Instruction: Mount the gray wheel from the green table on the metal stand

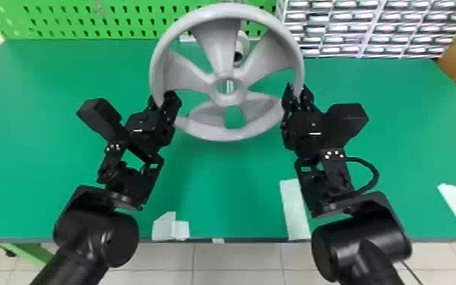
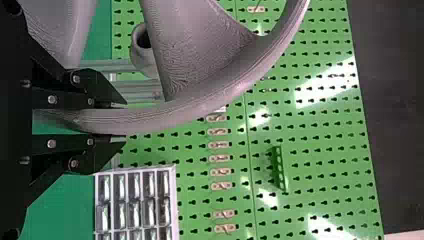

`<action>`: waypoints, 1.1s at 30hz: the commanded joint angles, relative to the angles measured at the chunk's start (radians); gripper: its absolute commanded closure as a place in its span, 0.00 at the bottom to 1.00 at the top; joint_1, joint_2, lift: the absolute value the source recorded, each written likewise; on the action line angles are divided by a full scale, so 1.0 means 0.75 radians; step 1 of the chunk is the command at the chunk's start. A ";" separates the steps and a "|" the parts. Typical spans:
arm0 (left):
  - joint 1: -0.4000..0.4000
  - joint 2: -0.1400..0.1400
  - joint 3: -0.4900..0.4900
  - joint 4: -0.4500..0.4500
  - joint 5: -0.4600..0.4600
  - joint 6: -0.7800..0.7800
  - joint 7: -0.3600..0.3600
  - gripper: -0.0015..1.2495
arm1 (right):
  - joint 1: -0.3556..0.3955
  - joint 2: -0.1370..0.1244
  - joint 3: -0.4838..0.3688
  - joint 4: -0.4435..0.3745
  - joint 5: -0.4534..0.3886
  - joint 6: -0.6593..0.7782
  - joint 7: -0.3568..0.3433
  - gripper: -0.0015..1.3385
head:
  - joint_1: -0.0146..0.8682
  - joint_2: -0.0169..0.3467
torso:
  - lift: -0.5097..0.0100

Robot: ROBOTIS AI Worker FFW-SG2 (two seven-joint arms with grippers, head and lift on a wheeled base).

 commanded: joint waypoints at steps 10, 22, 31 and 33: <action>-0.062 -0.039 0.029 0.113 -0.025 -0.065 -0.028 0.82 | -0.050 0.013 -0.009 0.091 -0.024 -0.060 0.000 0.88 | 1.00 0.19 | 0.79; -0.116 -0.096 0.058 0.203 -0.110 -0.106 -0.028 0.80 | -0.093 0.022 -0.021 0.136 -0.024 -0.070 -0.002 0.88 | 1.00 0.19 | 0.79; -0.167 -0.115 0.052 0.268 -0.135 -0.130 -0.075 0.75 | -0.101 0.024 -0.031 0.141 -0.012 -0.072 -0.008 0.88 | 1.00 0.19 | 0.79; -0.175 -0.117 0.050 0.277 -0.139 -0.141 -0.077 0.75 | -0.103 0.024 -0.033 0.143 -0.010 -0.072 -0.012 0.88 | 1.00 0.19 | 0.79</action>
